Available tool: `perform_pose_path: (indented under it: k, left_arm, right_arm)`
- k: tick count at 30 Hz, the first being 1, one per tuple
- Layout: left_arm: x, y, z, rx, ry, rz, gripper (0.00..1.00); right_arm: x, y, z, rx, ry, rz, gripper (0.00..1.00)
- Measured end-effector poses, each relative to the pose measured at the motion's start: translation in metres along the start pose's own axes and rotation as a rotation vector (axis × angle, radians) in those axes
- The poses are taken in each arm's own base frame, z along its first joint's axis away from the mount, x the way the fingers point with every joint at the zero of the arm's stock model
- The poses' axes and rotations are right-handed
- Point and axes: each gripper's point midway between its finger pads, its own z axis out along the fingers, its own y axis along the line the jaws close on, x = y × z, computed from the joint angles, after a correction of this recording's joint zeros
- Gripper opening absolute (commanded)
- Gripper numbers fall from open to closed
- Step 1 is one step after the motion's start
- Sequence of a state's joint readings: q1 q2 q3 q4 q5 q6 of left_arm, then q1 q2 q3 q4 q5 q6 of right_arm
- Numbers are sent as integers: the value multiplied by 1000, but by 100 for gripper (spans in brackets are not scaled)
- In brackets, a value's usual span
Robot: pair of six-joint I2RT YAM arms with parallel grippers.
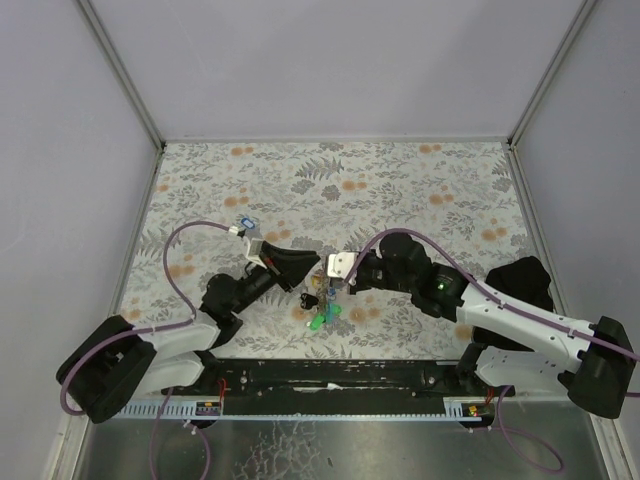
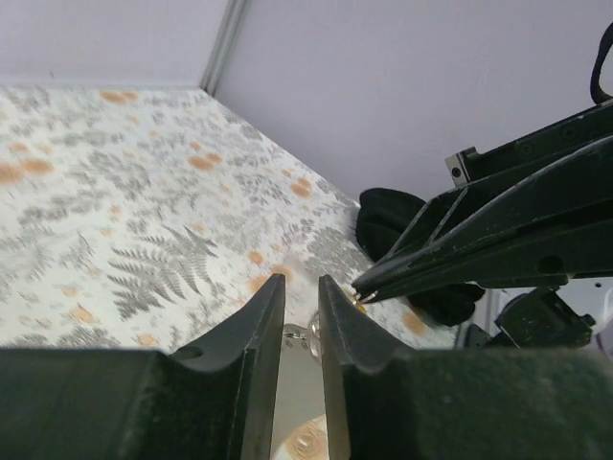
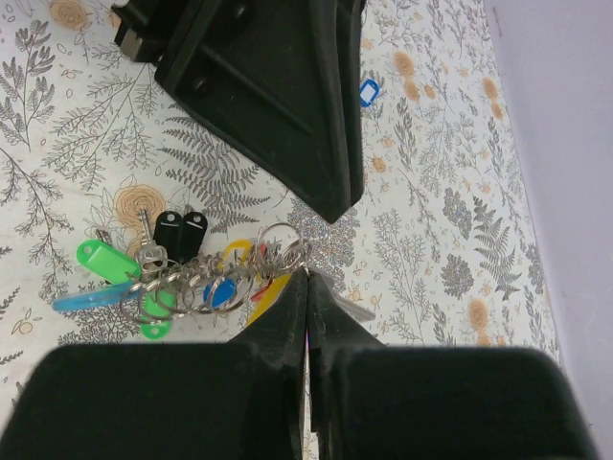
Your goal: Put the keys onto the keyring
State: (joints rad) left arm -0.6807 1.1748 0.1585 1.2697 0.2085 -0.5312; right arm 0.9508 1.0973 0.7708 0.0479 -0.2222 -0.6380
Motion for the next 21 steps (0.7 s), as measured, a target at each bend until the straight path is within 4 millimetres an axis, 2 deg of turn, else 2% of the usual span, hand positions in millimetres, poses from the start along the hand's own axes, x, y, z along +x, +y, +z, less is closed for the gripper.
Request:
perform_pose_path:
  k: [2,5,14,21]
  left_arm:
    - [-9,-2,-2,16,-15,62,23]
    - [-13,-1,-6,38,2,146,26]
    - [8,2,-12,169,148,333,29]
    - [9,13,-5,227,199,407,30]
  right_arm:
    - [-3,0,-3,-16,8,-9,0]
    - [-2,2,-6,-39,29,-19,0]
    - [-1,7,-9,-91,63,-38,0]
    - [3,10,-9,-110,77,-41,0]
